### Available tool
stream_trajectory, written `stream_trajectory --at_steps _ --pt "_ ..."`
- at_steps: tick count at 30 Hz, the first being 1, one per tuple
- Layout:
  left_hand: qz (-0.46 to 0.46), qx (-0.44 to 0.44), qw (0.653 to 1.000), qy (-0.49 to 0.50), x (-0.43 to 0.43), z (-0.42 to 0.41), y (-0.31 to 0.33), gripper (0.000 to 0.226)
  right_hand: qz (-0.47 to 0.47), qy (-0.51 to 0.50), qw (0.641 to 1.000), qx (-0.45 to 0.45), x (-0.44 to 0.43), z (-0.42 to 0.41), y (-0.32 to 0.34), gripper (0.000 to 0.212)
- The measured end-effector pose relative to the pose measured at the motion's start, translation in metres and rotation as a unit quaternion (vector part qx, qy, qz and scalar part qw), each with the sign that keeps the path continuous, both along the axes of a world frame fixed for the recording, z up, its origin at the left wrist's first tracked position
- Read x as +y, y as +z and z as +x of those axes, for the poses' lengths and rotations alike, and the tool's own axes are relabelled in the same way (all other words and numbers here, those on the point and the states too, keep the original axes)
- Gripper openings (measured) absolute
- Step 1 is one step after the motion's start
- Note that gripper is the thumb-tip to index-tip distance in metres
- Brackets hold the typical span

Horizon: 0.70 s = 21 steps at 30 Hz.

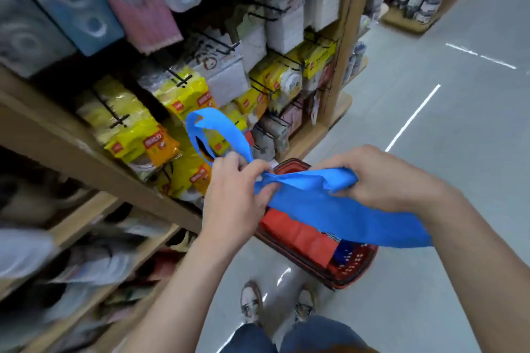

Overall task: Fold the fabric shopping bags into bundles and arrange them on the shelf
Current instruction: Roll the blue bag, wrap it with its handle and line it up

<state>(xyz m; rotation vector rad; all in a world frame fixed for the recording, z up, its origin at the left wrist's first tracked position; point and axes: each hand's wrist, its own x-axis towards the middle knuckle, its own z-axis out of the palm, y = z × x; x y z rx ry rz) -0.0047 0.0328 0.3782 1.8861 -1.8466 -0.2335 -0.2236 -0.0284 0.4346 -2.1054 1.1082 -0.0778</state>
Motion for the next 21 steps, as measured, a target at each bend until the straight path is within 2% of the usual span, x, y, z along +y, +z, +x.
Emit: stream_trajectory --at_steps 3,6,12,15,17,19,20,21 --pt "0.005 0.043 0.999 0.023 0.025 0.03 0.018 0.016 0.024 0.045 0.998 -0.045 -0.005 0.031 0.015 0.036" --pt "0.029 0.103 0.991 0.081 0.062 0.066 0.038 0.015 0.02 0.069 0.993 -0.097 -0.002 0.075 0.028 0.028" --pt "-0.031 0.142 0.964 0.221 0.156 0.141 0.061 0.025 -0.082 0.128 0.979 -0.133 0.04 0.181 0.041 0.029" --pt "-0.045 0.102 0.952 0.286 0.219 0.178 0.065 0.028 -0.082 0.175 0.97 -0.145 0.082 0.236 0.038 0.025" --pt "-0.034 0.017 0.942 0.334 0.266 0.202 0.065 0.029 -0.033 0.193 0.965 -0.174 0.118 0.272 0.033 0.024" --pt "-0.005 -0.134 0.906 0.401 0.314 0.225 0.062 0.04 0.012 0.197 0.961 -0.193 0.159 0.308 0.031 0.025" --pt "0.0 -0.168 0.883 0.438 0.337 0.234 0.061 0.049 0.021 0.2 0.957 -0.208 0.181 0.327 0.029 0.023" --pt "-0.004 -0.163 0.867 0.471 0.36 0.24 0.061 0.057 0.024 0.204 0.953 -0.222 0.205 0.346 0.028 0.02"
